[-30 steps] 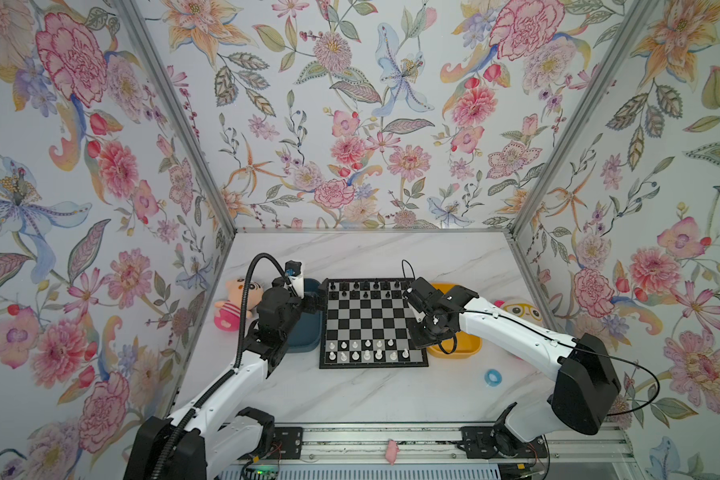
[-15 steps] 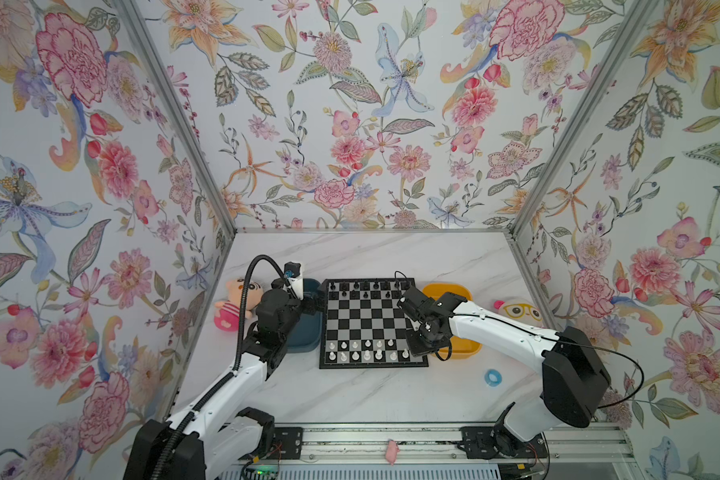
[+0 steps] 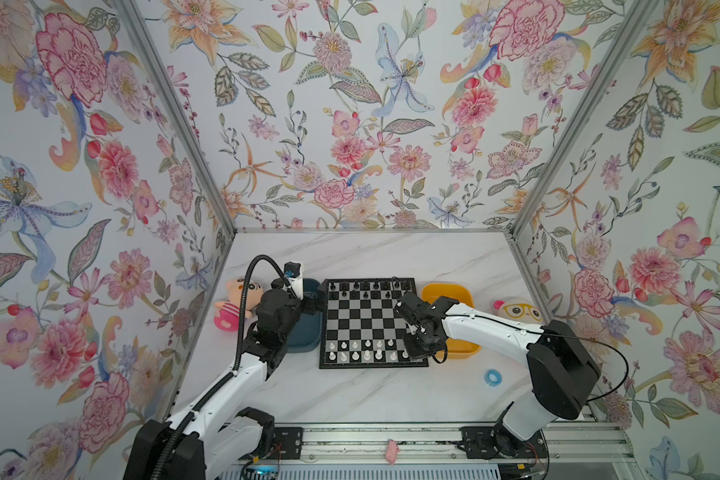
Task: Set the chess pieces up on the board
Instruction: 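Lower the pawn onto a square beside the placed white pawns and release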
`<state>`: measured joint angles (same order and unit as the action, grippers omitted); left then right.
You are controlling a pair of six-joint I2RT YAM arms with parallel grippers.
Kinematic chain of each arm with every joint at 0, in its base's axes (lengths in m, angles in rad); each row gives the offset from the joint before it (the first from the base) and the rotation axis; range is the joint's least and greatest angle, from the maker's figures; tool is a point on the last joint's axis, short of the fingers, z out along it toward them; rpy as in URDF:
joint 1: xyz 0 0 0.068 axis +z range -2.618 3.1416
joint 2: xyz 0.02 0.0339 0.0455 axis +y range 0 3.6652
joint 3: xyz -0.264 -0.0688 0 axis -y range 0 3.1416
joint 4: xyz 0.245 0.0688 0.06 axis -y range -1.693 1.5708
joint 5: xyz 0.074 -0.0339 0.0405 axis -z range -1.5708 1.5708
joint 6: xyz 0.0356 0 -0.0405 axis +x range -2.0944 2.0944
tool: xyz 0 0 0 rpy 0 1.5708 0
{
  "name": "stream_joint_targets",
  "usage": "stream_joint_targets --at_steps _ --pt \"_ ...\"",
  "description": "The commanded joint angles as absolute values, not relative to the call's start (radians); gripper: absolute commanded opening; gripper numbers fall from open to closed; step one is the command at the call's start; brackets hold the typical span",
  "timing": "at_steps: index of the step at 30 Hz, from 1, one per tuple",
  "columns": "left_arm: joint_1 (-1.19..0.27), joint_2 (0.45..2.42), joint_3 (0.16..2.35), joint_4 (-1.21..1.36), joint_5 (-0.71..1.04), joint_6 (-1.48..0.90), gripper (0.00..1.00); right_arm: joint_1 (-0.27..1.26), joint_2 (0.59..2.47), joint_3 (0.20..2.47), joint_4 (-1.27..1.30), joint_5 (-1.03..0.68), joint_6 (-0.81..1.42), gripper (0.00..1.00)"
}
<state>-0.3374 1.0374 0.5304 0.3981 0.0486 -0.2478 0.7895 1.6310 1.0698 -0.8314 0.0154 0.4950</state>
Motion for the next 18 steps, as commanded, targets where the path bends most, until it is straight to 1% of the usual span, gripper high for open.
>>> stream_joint_targets --at_steps 1,4,8,13,15,18 --pt "-0.327 1.021 0.526 0.411 0.064 -0.251 0.99 0.782 1.643 1.055 -0.819 0.012 0.495 0.0" --pt "-0.328 1.021 0.526 0.411 0.065 -0.253 0.99 0.782 1.643 1.051 -0.818 0.011 0.495 0.02" --pt "-0.327 1.019 0.526 0.411 0.064 -0.252 0.99 0.782 1.637 1.048 -0.819 0.011 0.498 0.11" --pt "-0.327 1.017 0.524 0.41 0.06 -0.252 0.99 0.782 1.626 1.049 -0.818 0.009 0.502 0.18" --pt "-0.328 1.015 0.523 0.408 0.058 -0.251 0.99 0.782 1.619 1.049 -0.818 0.007 0.503 0.21" --pt "-0.327 1.012 0.521 0.405 0.057 -0.252 0.99 0.781 1.602 1.052 -0.821 0.0 0.505 0.23"
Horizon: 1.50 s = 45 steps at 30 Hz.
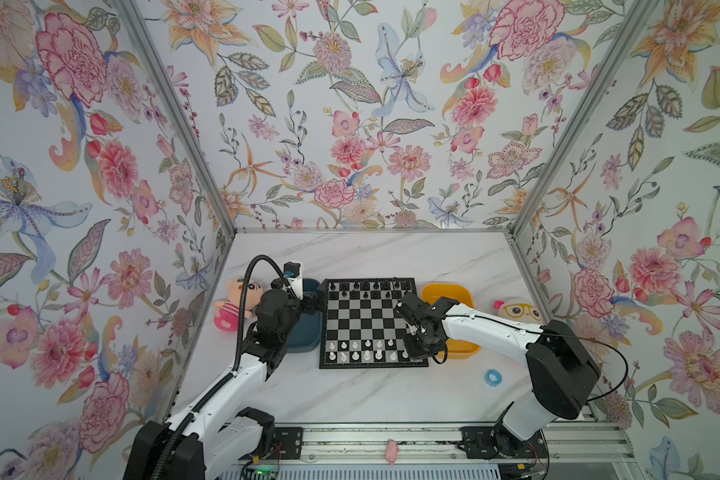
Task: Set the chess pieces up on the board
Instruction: 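Lower the pawn onto a square beside the placed white pawns and release, then move the empty right gripper back over the yellow tray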
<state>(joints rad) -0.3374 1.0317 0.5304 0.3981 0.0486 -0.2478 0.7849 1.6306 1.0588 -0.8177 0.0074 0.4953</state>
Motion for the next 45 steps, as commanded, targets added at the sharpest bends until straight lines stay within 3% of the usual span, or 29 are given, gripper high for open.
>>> stream_joint_targets --at_steps 1,11,20,45 --pt "-0.327 1.009 0.521 0.405 0.056 -0.252 0.99 0.781 1.594 1.054 -0.821 0.0 0.506 0.23" --pt "-0.327 1.016 0.525 0.412 0.053 -0.258 0.99 0.766 1.488 1.127 -0.896 0.066 0.474 0.25" --pt "-0.327 1.054 0.565 0.402 0.069 -0.272 0.99 0.62 1.412 1.17 -0.895 0.104 0.387 0.27" --pt "-0.327 1.105 0.652 0.265 0.014 -0.322 0.98 0.412 1.379 0.997 -0.741 0.05 0.282 0.32"
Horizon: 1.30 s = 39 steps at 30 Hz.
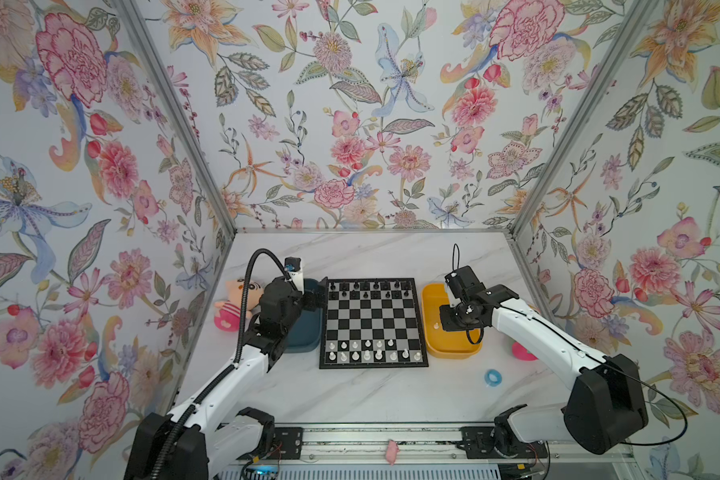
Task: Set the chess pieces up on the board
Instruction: 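Move the empty right gripper back over the yellow tray, then lower the right gripper into the yellow tray and grasp a white pawn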
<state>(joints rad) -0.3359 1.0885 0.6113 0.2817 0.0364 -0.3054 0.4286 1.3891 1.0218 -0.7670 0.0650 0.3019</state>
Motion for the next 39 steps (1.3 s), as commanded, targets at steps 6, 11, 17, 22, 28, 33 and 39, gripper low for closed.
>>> stream_joint_targets --at_steps 6,11,17,22,28,33,39 --pt "-0.329 1.124 0.649 0.253 -0.004 -0.309 0.97 0.363 1.393 0.975 -0.7 0.036 0.276 0.32" --pt "-0.328 1.099 0.63 0.225 -0.059 -0.279 0.98 0.326 1.383 0.934 -0.659 0.045 0.298 0.32" --pt "-0.329 1.1 0.615 0.251 -0.054 -0.28 0.98 0.298 1.385 0.903 -0.604 0.037 0.31 0.33" --pt "-0.328 1.109 0.606 0.281 -0.042 -0.3 0.97 0.27 1.38 0.879 -0.548 0.037 0.306 0.35" --pt "-0.33 1.058 0.534 0.399 -0.042 -0.287 0.98 0.257 1.359 0.807 -0.405 0.022 0.304 0.38" --pt "-0.329 1.023 0.531 0.405 -0.067 -0.25 0.98 0.255 1.331 0.756 -0.296 0.021 0.312 0.4" --pt "-0.329 0.978 0.504 0.431 -0.089 -0.251 0.99 0.254 1.294 0.719 -0.279 0.063 0.312 0.43"
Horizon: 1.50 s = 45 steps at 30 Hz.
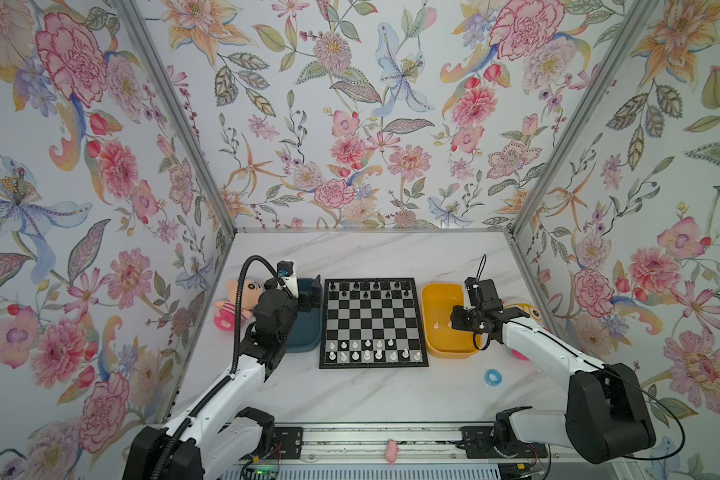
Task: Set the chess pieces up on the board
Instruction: 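Lower the right gripper into the yellow tray and grasp a white pawn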
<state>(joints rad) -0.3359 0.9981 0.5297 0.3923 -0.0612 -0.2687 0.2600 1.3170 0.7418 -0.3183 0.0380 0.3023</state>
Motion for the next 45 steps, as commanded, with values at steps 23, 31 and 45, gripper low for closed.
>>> stream_joint_targets --at_steps 23,31,45 --pt "-0.329 1.044 0.5 0.452 -0.056 -0.296 0.99 0.256 1.423 0.727 -0.241 -0.003 0.321 0.36" --pt "-0.328 1.068 0.504 0.46 -0.043 -0.301 0.99 0.258 1.463 0.742 -0.231 0.0 0.317 0.32" --pt "-0.329 1.066 0.503 0.46 -0.043 -0.301 0.99 0.256 1.498 0.762 -0.23 0.002 0.31 0.24"
